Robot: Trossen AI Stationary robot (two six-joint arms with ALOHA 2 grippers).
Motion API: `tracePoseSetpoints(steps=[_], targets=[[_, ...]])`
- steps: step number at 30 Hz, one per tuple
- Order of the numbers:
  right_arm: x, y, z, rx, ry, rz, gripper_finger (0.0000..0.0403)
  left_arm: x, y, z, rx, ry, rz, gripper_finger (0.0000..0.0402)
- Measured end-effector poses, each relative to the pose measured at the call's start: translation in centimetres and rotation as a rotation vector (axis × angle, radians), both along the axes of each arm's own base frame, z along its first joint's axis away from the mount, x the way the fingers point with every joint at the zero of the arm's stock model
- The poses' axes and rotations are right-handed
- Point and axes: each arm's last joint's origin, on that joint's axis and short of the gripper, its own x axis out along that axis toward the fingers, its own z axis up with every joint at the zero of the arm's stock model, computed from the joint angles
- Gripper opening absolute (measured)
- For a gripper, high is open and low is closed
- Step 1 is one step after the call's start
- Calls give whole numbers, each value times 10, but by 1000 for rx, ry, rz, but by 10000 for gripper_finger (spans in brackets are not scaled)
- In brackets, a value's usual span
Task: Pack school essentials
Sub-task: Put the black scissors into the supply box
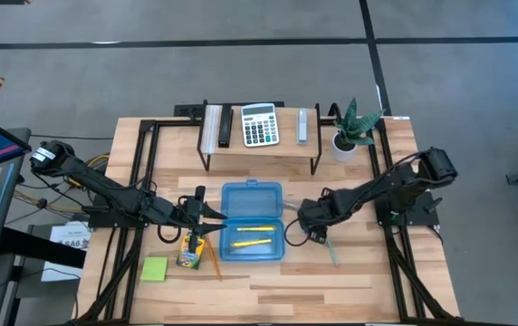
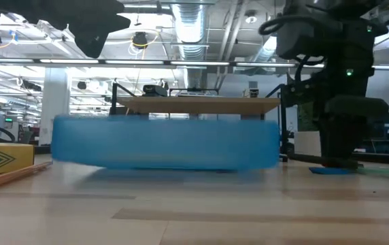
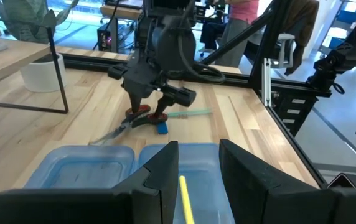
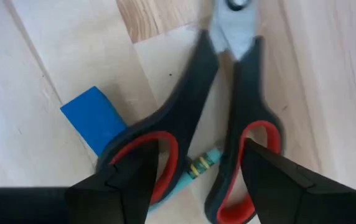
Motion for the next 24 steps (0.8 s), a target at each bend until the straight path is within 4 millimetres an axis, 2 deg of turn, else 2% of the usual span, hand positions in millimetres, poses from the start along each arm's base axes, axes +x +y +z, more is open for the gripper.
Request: tracePoseSetpoints(steps=[6, 14, 17, 24], targets=[[1, -4, 0, 21, -3, -16, 214, 0, 0, 0, 1, 4, 0, 102], [-4, -10, 13, 30, -37, -36, 107, 0, 0, -1, 2, 7, 0, 102], [-7, -10, 18, 32, -37, -55, 79, 0, 0, -1, 2, 7, 0, 102], [-11, -11, 25, 35, -42, -78, 85, 0, 0, -1, 2, 7, 1, 102]])
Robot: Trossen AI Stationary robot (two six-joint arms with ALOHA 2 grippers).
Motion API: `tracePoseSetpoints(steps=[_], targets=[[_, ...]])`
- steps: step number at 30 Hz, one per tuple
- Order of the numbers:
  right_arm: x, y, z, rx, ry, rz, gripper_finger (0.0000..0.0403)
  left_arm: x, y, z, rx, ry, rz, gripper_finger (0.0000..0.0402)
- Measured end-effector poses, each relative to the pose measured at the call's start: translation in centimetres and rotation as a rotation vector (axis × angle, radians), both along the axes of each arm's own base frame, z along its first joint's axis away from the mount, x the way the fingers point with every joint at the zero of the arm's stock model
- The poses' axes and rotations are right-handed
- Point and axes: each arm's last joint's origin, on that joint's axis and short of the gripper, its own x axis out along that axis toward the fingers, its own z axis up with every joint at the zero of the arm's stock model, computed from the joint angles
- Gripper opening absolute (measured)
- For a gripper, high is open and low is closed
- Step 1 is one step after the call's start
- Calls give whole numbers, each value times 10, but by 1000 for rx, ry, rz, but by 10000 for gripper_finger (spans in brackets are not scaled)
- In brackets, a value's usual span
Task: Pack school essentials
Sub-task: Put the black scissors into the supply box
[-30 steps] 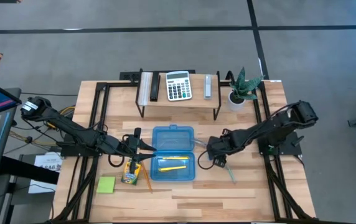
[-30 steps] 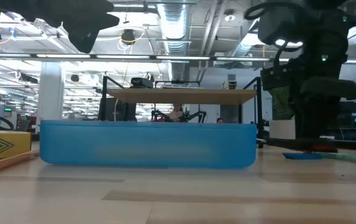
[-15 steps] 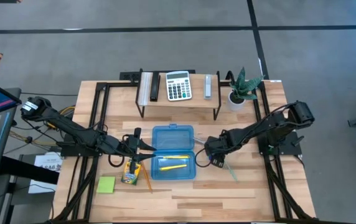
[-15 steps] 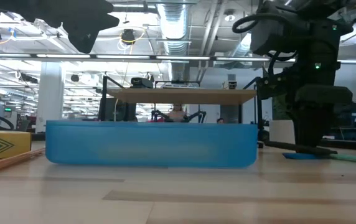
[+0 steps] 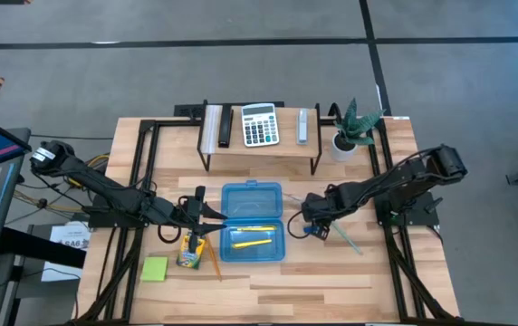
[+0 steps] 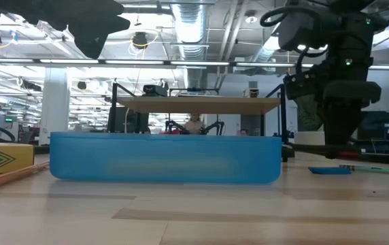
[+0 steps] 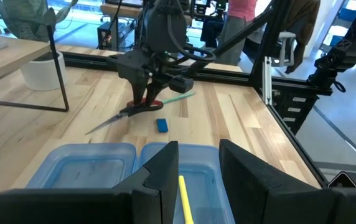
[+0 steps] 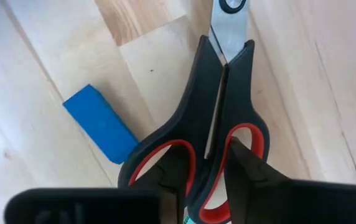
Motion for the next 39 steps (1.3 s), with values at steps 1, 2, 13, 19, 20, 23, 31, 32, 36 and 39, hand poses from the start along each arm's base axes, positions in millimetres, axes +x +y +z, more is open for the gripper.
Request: tracePoseSetpoints(steps=[1, 2, 13, 19, 20, 23, 31, 32, 36, 39], targets=[[0, 0, 2, 2, -10, 0, 86, 0, 0, 0, 0, 0, 0, 102], [0, 0, 3, 4, -20, 0, 87, 0, 0, 0, 0, 0, 0, 102], [20, 7, 23, 36, -227, 42, 87, 1, -1, 3, -18, -31, -18, 102], [42, 24, 56, 41, -405, 166, 87, 1, -1, 5, -23, -46, -19, 102], [45, 26, 61, 40, -426, 184, 87, 1, -1, 5, -25, -50, -18, 102], [50, 32, 71, 36, -488, 231, 87, 1, -1, 7, -23, -64, -20, 102], [66, 39, 81, 30, -610, 294, 87, 2, -1, 24, 26, -135, -31, 102], [68, 40, 80, 34, -604, 304, 87, 2, -1, 28, 37, -150, -32, 102], [88, 46, 72, 33, -556, 370, 87, 0, -1, 32, 62, -161, -39, 102], [105, 52, 65, 15, -500, 423, 87, 0, -1, 31, 48, -138, -46, 102]])
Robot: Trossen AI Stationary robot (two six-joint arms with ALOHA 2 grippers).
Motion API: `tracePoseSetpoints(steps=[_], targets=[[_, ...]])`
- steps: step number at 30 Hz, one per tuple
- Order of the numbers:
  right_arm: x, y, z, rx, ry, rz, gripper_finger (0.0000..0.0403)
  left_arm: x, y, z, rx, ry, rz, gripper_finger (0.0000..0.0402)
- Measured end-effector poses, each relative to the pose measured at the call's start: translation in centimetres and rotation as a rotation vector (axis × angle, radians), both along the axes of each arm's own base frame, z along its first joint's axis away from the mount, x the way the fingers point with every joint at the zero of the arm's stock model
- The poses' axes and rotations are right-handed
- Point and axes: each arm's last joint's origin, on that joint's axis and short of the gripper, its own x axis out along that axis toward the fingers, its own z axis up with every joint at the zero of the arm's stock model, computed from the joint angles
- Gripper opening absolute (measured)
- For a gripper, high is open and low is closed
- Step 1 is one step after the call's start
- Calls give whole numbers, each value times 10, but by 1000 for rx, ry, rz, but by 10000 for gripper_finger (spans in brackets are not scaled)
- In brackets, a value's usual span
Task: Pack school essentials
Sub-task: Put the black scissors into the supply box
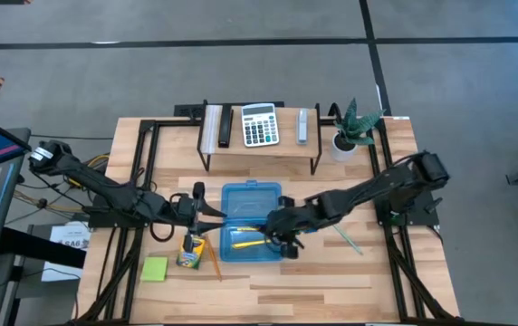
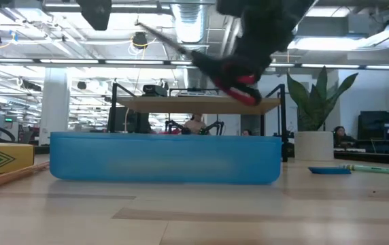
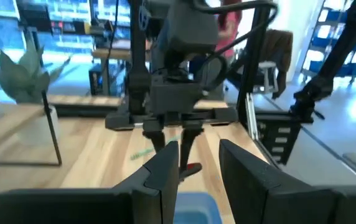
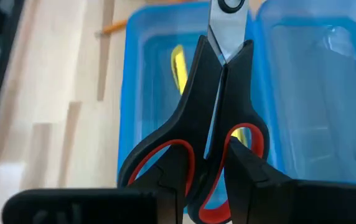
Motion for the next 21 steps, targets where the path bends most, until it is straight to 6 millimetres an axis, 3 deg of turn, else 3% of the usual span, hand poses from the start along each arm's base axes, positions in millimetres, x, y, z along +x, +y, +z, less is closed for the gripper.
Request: tracePoseSetpoints(steps=[8, 16, 21], targets=[[34, 9, -17, -48, 127, 105, 88, -4, -8, -2, -30, 18, -25, 102], [45, 11, -37, -28, 224, 160, 90, -5, -9, -1, -12, 18, -14, 102], [45, 10, -44, -31, 265, 164, 128, -5, -9, -2, -11, 23, 0, 102]])
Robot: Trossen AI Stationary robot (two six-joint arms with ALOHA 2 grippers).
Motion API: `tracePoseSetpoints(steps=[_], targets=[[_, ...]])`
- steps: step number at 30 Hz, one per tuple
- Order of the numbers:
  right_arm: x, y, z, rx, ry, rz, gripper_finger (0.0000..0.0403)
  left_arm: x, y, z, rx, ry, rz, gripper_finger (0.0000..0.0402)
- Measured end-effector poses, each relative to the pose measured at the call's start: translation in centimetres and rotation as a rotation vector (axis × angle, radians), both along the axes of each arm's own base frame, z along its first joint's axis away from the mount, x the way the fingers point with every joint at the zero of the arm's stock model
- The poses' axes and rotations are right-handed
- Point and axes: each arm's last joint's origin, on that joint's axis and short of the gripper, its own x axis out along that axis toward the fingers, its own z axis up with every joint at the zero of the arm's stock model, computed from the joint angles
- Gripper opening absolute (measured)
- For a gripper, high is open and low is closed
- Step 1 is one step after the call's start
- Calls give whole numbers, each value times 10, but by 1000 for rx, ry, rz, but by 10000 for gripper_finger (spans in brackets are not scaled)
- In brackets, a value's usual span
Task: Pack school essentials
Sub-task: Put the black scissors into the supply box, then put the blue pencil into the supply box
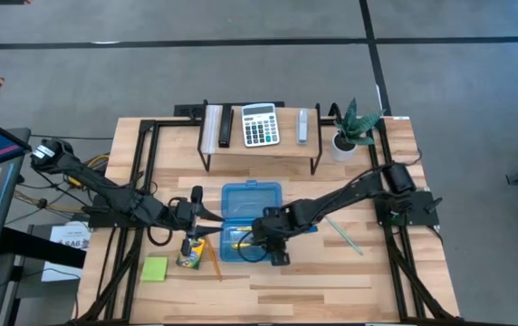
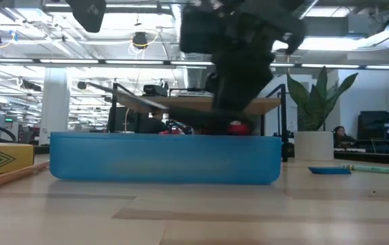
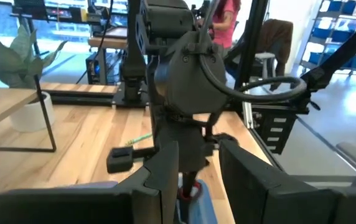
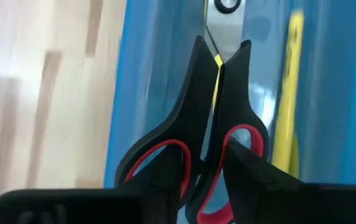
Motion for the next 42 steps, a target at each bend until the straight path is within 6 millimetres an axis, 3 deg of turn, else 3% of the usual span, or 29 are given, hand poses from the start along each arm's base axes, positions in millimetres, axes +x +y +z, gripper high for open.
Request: tracePoseSetpoints(steps=[8, 13, 18, 21, 27, 31, 36, 42], targets=[[-3, -7, 4, -5, 29, -28, 222, 0, 0, -1, 4, 11, 2, 102], [-13, -14, 24, -11, 99, -76, 232, 0, 0, -1, -3, 16, 4, 102], [-50, -20, 47, -128, 132, -164, 215, -1, 0, -5, -16, 53, 5, 102], [-81, -28, 49, -113, 121, -259, 206, -1, 0, -6, -19, 57, 6, 102], [-145, -44, 28, -46, 113, -432, 197, -1, 0, -6, -16, 59, 6, 102], [-176, -52, 12, -32, 151, -534, 196, -1, 0, -6, -3, 56, 4, 102], [-189, -56, -2, -35, 162, -578, 195, -1, 0, -6, 3, 56, 10, 102], [-181, -60, -12, -29, 137, -578, 195, -1, 0, -6, 4, 56, 12, 102]])
